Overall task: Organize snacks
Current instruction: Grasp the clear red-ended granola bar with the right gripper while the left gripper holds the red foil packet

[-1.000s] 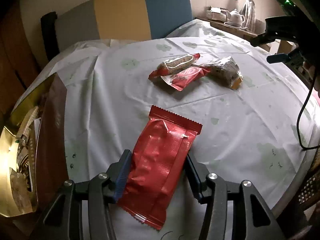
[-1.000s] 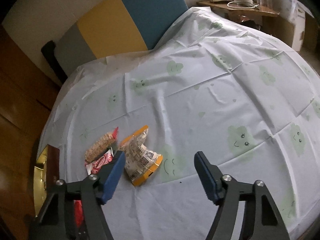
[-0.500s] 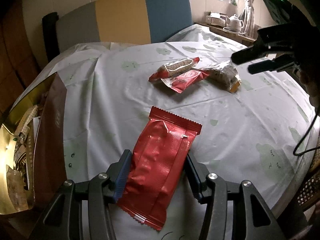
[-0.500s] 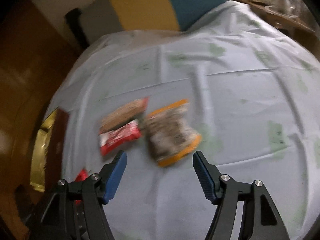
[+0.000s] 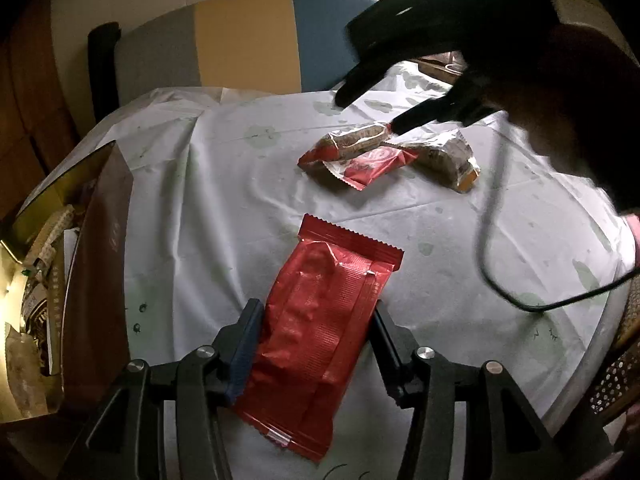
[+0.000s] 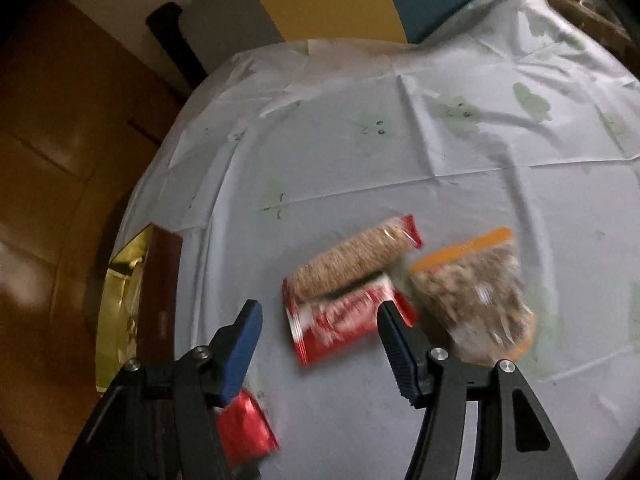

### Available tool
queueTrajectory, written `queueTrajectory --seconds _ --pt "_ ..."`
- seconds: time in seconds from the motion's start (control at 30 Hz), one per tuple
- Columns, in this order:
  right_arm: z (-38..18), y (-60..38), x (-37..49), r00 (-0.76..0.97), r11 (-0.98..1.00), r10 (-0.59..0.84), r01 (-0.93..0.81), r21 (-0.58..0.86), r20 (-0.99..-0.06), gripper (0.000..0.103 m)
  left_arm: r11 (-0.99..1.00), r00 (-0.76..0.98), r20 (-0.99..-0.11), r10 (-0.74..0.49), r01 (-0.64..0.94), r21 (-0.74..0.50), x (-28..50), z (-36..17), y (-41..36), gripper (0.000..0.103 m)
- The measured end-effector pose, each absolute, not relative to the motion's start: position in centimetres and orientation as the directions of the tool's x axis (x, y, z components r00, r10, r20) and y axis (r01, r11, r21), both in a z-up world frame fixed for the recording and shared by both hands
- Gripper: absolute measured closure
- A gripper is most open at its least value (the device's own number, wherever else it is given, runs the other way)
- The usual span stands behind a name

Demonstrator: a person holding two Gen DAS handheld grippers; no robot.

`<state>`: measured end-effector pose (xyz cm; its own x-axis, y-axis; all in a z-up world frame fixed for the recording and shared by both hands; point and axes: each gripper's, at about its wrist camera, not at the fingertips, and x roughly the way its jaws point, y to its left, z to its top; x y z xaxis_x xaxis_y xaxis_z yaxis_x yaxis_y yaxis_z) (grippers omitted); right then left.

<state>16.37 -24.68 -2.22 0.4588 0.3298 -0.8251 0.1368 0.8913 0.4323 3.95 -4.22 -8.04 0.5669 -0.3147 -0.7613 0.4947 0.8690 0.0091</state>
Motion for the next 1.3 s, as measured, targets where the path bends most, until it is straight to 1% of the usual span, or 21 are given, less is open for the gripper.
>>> queueTrajectory --seconds 0.07,0.2,0.27,0.33,0.43,0.5,0.57,0.67,0.8,0.87,0.97,1.17,1.3 --pt "-3.2 -24.2 17.9 0.437 0.888 0.323 0.167 0.428 -0.84 0.045 0.868 0.565 -0.76 -0.322 0.497 0.002 4.0 -8.0 -4.1 0.049" --pt "-5.2 -23.8 20.3 0.395 0.891 0.281 0.231 0.39 -0.875 0.046 0.867 0.56 -0.758 -0.336 0.499 -0.015 4.1 -8.1 -3.9 0.049" --pt "-5.5 -23.7 21.1 0.399 0.892 0.27 0.24 0.384 -0.876 0.047 0.866 0.56 -0.757 -0.337 0.5 -0.016 4.1 -8.1 -3.9 0.049" --pt "-5.9 -23.4 22.0 0.39 0.901 0.249 0.242 0.36 -0.886 0.053 0.865 0.559 -0.756 -0.341 0.501 -0.02 4.1 -8.2 -3.8 0.049" --pt "-5.8 -22.1 23.0 0.399 0.941 0.204 0.171 0.291 -0.894 0.056 0.865 0.559 -0.756 -0.341 0.501 -0.02 4.1 -8.1 -3.8 0.049" --pt "-5.4 -20.5 23.6 0.414 0.97 0.175 0.084 0.229 -0.893 0.059 0.866 0.56 -0.756 -0.34 0.501 -0.019 4.0 -8.1 -3.8 0.049" --pt "-5.0 -19.1 23.8 0.422 0.984 0.155 0.018 0.179 -0.893 0.068 0.866 0.559 -0.756 -0.341 0.5 -0.02 4.1 -8.1 -3.8 0.049" --pt "-4.0 -17.6 23.4 0.444 0.989 0.149 -0.059 0.137 -0.883 0.073 0.866 0.557 -0.757 -0.341 0.5 -0.023 4.1 -8.1 -3.8 0.049" --pt "-1.3 -16.6 21.1 0.468 0.978 0.184 -0.176 0.113 -0.864 0.076 0.867 0.558 -0.757 -0.339 0.498 -0.022 4.2 -8.2 -3.9 0.049" --pt "-0.2 -17.2 18.9 0.463 0.969 0.199 -0.226 0.102 -0.864 0.079 0.867 0.557 -0.757 -0.34 0.499 -0.023 4.2 -8.2 -3.8 0.049" --pt "0.5 -18.0 15.7 0.433 0.956 0.221 -0.275 0.105 -0.874 0.079 0.866 0.554 -0.758 -0.343 0.5 -0.027 4.3 -8.2 -3.8 0.049" --pt "-1.4 -20.3 9.2 0.328 0.941 0.231 -0.315 0.124 -0.916 0.08 0.868 0.556 -0.76 -0.337 0.496 -0.022 4.3 -8.2 -3.8 0.049" --pt "-3.3 -21.8 6.4 0.271 0.945 0.235 -0.287 0.155 -0.933 0.079 0.87 0.555 -0.762 -0.334 0.493 -0.022 4.4 -8.1 -3.9 0.049"
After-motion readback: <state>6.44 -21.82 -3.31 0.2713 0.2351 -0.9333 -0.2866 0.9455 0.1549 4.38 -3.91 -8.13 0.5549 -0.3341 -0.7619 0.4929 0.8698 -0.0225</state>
